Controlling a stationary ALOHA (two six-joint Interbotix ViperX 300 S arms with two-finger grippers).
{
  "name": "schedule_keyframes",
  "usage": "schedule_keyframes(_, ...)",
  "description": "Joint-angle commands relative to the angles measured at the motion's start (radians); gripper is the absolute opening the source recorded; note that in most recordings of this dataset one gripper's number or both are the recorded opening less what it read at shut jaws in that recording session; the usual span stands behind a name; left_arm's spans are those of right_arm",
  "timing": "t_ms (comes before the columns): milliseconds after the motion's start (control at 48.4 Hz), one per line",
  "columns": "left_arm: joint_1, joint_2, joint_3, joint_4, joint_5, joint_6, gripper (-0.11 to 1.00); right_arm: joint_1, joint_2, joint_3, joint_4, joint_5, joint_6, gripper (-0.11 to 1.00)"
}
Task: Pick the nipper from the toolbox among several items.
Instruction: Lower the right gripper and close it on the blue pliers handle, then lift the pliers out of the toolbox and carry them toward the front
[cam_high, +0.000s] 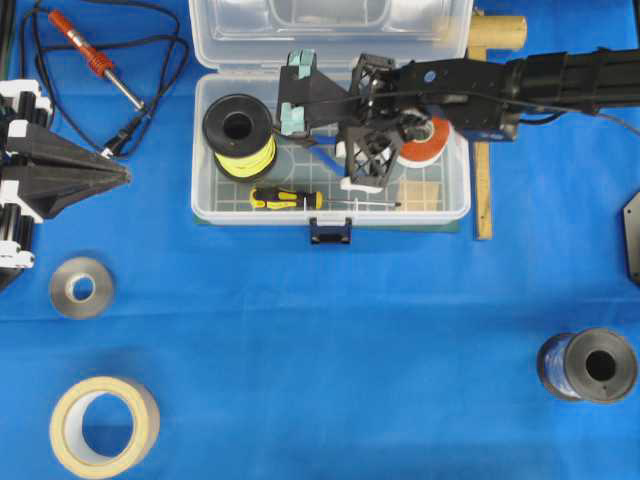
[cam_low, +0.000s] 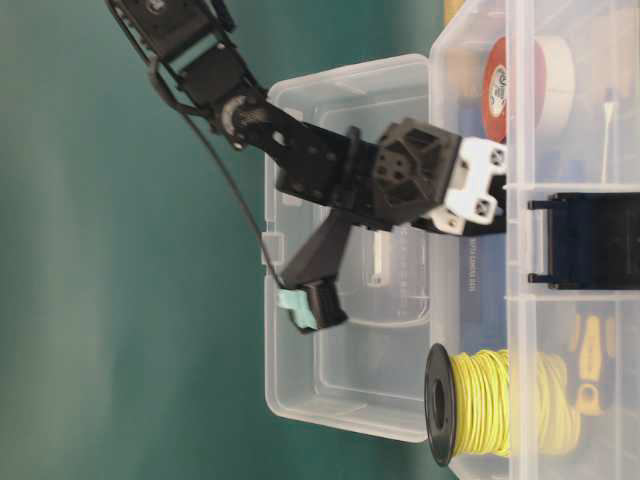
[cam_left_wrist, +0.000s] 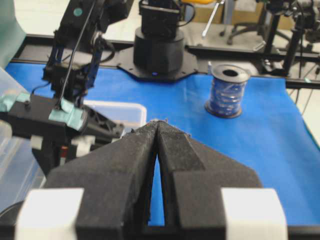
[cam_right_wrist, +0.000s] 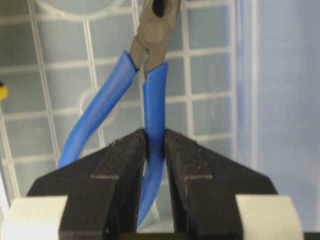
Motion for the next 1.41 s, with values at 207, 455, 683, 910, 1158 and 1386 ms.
schedule_keyframes(207, 0.002, 0.005, -0.012, 0.0, -0.005, 0.0, 0.0, 0.008, -0.265, 0.009, 0.002, 0.032, 0.011, 0.14)
schedule_keyframes(455, 0.002, 0.003, -0.011, -0.002, -0.005, 0.0, 0.0, 0.118, -0.402, 0.072, 0.002, 0.035, 0.075, 0.14)
schedule_keyframes(683, 0.014, 0.003, -0.012, -0.002, -0.006, 0.0, 0.0, 0.31, -0.403, 0.118, -0.002, -0.021, 0.184, 0.14)
schedule_keyframes(910, 0.028, 0.003, -0.011, -0.002, -0.008, 0.0, 0.0, 0.419, -0.299, 0.14, -0.002, -0.14, 0.276, 0.14)
schedule_keyframes(1158, 0.032, 0.003, -0.009, -0.002, -0.006, 0.0, 0.0, 0.466, -0.14, 0.141, 0.003, -0.202, 0.341, 0.14)
schedule_keyframes(1386, 0.038, 0.003, -0.009, -0.002, -0.005, 0.0, 0.0, 0.465, -0.078, 0.141, 0.015, -0.209, 0.402, 0.14)
